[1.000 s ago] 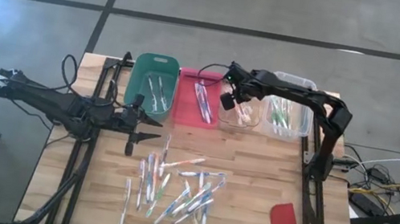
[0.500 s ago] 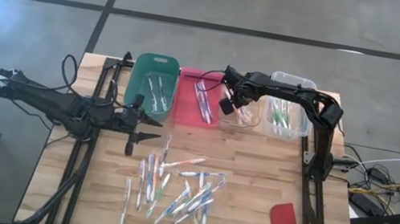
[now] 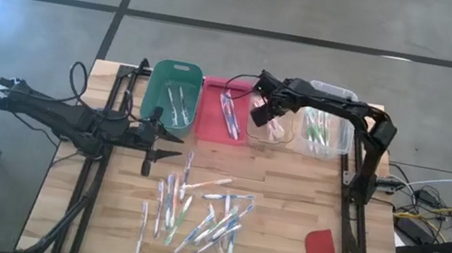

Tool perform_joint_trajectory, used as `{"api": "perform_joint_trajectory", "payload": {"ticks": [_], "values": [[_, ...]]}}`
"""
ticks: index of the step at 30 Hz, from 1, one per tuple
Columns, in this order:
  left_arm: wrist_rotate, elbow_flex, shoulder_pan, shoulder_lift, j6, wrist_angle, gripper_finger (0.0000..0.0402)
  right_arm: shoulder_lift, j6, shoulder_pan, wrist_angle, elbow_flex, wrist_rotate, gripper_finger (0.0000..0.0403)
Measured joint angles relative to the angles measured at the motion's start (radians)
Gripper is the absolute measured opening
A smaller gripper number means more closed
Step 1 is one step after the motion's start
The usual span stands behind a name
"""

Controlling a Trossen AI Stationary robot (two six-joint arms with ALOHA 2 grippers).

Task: Pick & Place Toothbrushes
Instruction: Adjust the white bin

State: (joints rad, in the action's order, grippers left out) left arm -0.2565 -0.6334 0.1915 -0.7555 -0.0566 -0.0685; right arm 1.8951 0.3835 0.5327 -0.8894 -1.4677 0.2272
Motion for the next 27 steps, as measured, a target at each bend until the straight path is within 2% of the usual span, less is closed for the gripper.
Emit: {"api": "perform_joint_trajectory", "payload": {"ticks": [5, 8, 15, 20, 24, 27], "values": [[0.0, 0.0, 0.0, 0.0, 0.0, 0.0, 0.0154, -0.081, -0.003, 0.008, -0.001, 0.0, 0.011, 0.0152], [0.0, 0.0, 0.0, 0.0, 0.0, 0.0, 0.0154, -0.137, -0.003, 0.015, -0.003, 0.0, 0.05, 0.0144], [0.0, 0.0, 0.0, 0.0, 0.0, 0.0, 0.0154, -0.253, 0.005, 0.034, -0.051, 0.0, 0.179, 0.0082], [0.0, 0.0, 0.0, 0.0, 0.0, 0.0, 0.0154, -0.272, 0.008, 0.058, -0.119, 0.003, 0.2, 0.0018], [0.0, 0.0, 0.0, 0.0, 0.0, 0.0, 0.0154, -0.269, 0.036, 0.08, -0.187, 0.005, 0.285, 0.0012], [0.0, 0.0, 0.0, 0.0, 0.0, 0.0, 0.0154, -0.261, 0.08, 0.107, -0.228, 0.01, 0.303, 0.0009]]}}
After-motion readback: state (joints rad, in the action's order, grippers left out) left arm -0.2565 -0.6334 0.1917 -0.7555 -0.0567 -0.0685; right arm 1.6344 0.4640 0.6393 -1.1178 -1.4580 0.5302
